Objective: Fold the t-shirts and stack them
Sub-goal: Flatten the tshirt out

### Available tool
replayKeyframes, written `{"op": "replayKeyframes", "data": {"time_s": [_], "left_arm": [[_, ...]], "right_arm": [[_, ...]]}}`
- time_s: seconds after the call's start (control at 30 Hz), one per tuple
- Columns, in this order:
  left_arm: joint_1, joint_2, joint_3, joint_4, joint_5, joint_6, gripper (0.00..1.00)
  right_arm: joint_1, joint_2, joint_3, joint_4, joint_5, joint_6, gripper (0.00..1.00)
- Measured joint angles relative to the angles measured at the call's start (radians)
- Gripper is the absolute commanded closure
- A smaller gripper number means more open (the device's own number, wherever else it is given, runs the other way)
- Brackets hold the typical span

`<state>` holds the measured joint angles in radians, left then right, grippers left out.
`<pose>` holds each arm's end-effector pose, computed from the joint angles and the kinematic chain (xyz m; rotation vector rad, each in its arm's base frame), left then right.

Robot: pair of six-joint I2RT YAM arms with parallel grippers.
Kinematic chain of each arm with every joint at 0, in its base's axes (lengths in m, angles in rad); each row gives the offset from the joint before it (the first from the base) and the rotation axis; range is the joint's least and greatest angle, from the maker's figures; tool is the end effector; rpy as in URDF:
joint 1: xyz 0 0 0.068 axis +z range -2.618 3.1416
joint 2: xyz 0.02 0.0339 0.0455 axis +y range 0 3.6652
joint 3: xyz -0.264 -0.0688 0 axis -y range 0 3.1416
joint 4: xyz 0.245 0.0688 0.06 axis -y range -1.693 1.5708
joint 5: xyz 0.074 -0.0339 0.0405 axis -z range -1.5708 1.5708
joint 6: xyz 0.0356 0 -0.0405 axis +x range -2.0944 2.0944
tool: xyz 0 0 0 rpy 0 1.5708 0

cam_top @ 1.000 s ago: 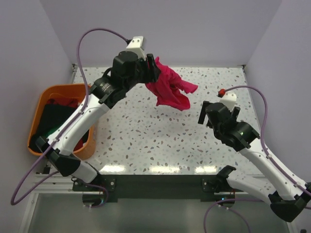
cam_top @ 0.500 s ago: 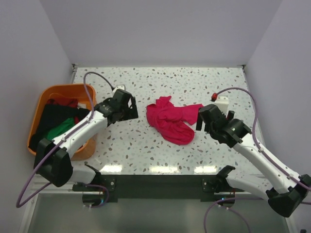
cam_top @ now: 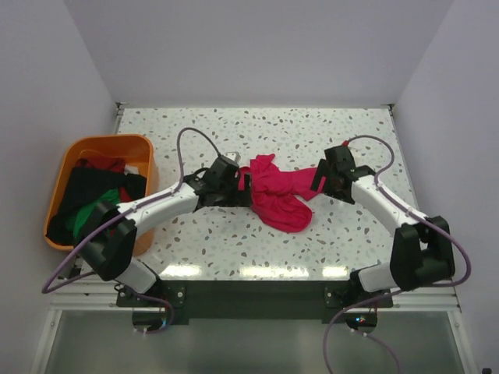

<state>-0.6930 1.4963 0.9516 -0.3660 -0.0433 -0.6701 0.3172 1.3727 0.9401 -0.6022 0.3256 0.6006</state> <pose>0.2381 -0.1957 0.2146 0.0103 2.5560 -0.5087 0.2607 0.0736 0.2315 0.4687 2.4801 -0.0646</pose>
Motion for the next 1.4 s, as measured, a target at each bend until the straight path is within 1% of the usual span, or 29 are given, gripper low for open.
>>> {"op": "replayKeyframes", "data": {"time_s": [0.03, 0.07, 0.13, 0.27, 0.33, 0.4, 0.5, 0.6, 0.63, 0.7, 0.73, 0.8, 0.83, 0.9, 0.93, 1.0, 1.03, 1.1, 1.13, 1.17, 1.2, 1.4], "left_arm": [[0.002, 0.028, 0.027, -0.003, -0.016, 0.001, 0.02], [0.008, 0.056, 0.059, -0.005, -0.029, 0.002, 0.08], [0.055, 0.112, 0.119, 0.011, -0.022, 0.008, 0.13], [0.192, 0.211, 0.2, 0.071, 0.034, 0.029, 0.13], [0.227, 0.271, 0.256, 0.073, 0.042, 0.055, 0.12], [0.235, 0.349, 0.342, 0.071, 0.079, 0.097, 0.12], [0.224, 0.468, 0.477, 0.077, 0.134, 0.179, 0.11], [0.214, 0.554, 0.581, 0.075, 0.172, 0.249, 0.11], [0.212, 0.581, 0.612, 0.073, 0.183, 0.271, 0.11], [0.204, 0.63, 0.674, 0.069, 0.203, 0.304, 0.11], [0.2, 0.657, 0.705, 0.064, 0.205, 0.323, 0.11], [0.187, 0.715, 0.779, 0.046, 0.214, 0.367, 0.11], [0.177, 0.747, 0.819, 0.035, 0.212, 0.385, 0.1], [0.153, 0.805, 0.892, 0.014, 0.2, 0.414, 0.11], [0.139, 0.837, 0.929, 0.002, 0.193, 0.426, 0.14], [0.113, 0.894, 0.993, -0.018, 0.169, 0.444, 0.21], [0.103, 0.911, 1.025, -0.026, 0.162, 0.447, 0.31], [0.09, 0.933, 1.059, -0.04, 0.147, 0.451, 0.46], [0.088, 0.94, 1.07, -0.045, 0.139, 0.451, 0.71], [0.088, 0.945, 1.078, -0.051, 0.132, 0.444, 0.87], [0.089, 0.949, 1.082, -0.058, 0.117, 0.444, 1.0], [0.089, 0.944, 1.087, -0.074, 0.046, 0.453, 1.0]], "right_arm": [[-0.031, 0.034, 0.003, 0.029, -0.023, -0.005, 0.04], [-0.055, 0.07, 0.015, 0.041, -0.04, -0.013, 0.05], [-0.093, 0.164, 0.061, 0.064, -0.071, -0.027, 0.05], [-0.129, 0.314, 0.155, 0.107, -0.095, -0.045, 0.07], [-0.136, 0.364, 0.193, 0.117, -0.104, -0.052, 0.07], [-0.14, 0.412, 0.232, 0.119, -0.105, -0.056, 0.07], [-0.143, 0.462, 0.266, 0.121, -0.104, -0.06, 0.11], [-0.143, 0.486, 0.27, 0.126, -0.11, -0.065, 0.22], [-0.143, 0.489, 0.269, 0.127, -0.113, -0.068, 0.3], [-0.143, 0.494, 0.269, 0.128, -0.123, -0.073, 0.36], [-0.143, 0.494, 0.269, 0.129, -0.129, -0.077, 0.41], [-0.143, 0.495, 0.269, 0.131, -0.135, -0.082, 0.46], [-0.143, 0.495, 0.268, 0.133, -0.135, -0.083, 0.53], [-0.143, 0.495, 0.263, 0.141, -0.137, -0.091, 0.6], [-0.143, 0.495, 0.259, 0.146, -0.139, -0.093, 0.69], [-0.144, 0.495, 0.255, 0.153, -0.14, -0.106, 0.76], [-0.144, 0.495, 0.254, 0.156, -0.141, -0.11, 0.84], [-0.144, 0.495, 0.254, 0.159, -0.144, -0.121, 0.91], [-0.143, 0.495, 0.254, 0.162, -0.144, -0.128, 0.98], [-0.143, 0.494, 0.254, 0.164, -0.146, -0.135, 1.0], [-0.143, 0.494, 0.253, 0.165, -0.147, -0.142, 1.0], [-0.143, 0.452, 0.251, 0.159, -0.161, -0.184, 1.0]]}}
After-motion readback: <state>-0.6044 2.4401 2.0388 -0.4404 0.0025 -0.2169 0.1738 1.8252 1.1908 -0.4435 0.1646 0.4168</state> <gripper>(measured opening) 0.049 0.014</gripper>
